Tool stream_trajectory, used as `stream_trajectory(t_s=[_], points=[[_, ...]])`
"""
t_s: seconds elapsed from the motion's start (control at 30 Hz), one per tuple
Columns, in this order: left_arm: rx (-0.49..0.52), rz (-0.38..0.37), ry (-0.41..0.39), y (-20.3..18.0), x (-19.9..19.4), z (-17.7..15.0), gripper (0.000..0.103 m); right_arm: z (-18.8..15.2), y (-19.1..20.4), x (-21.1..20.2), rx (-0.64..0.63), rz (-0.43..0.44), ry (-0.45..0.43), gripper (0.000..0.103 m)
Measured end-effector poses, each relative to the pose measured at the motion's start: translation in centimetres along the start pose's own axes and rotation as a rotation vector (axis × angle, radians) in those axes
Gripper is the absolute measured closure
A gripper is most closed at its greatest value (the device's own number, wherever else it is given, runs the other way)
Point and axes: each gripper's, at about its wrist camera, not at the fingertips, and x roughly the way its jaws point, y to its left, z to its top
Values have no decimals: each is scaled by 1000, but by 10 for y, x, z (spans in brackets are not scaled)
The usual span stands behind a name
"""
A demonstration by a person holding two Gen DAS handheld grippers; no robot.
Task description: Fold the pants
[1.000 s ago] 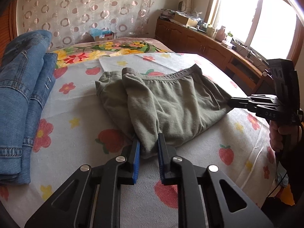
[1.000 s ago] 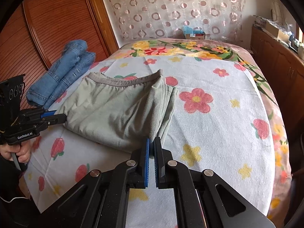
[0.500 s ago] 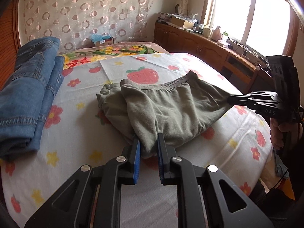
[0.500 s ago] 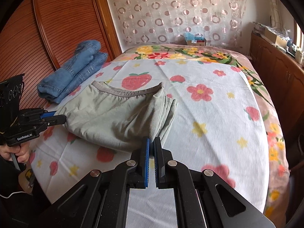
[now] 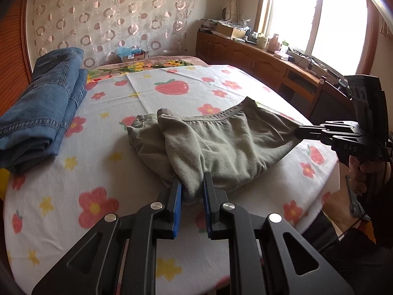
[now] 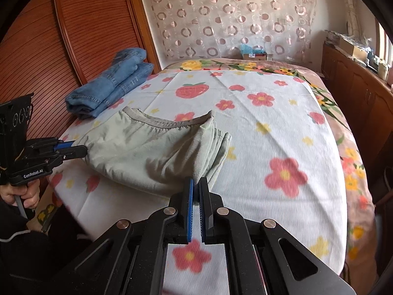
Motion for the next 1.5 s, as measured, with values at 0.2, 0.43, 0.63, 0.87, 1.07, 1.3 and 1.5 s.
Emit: stream_trajectory(t_s=[0.2, 0.43, 0.63, 0.87, 1.07, 1.3, 1.5], points=[[6, 7, 12, -7, -6, -11, 86, -10, 5, -10, 10, 10, 0, 99], [-1, 13, 29, -8, -6, -18, 86, -15, 5, -6, 3, 12, 26, 99], [-17, 11, 33, -8, -7, -20, 84, -15, 7, -6, 4, 10, 37, 99], [-30, 60, 10, 3, -11, -13, 53, -12, 11, -14, -11, -32, 20, 91], [-34, 105, 14, 13, -1, -6, 24, -4, 5, -12, 6, -73, -9, 67], [-42, 108, 32, 21, 23, 11, 24, 10, 1, 17, 7, -85, -23, 55], [-42, 116, 57, 27, 43, 25, 24, 21, 2, 47, -15, -117, 0, 52]])
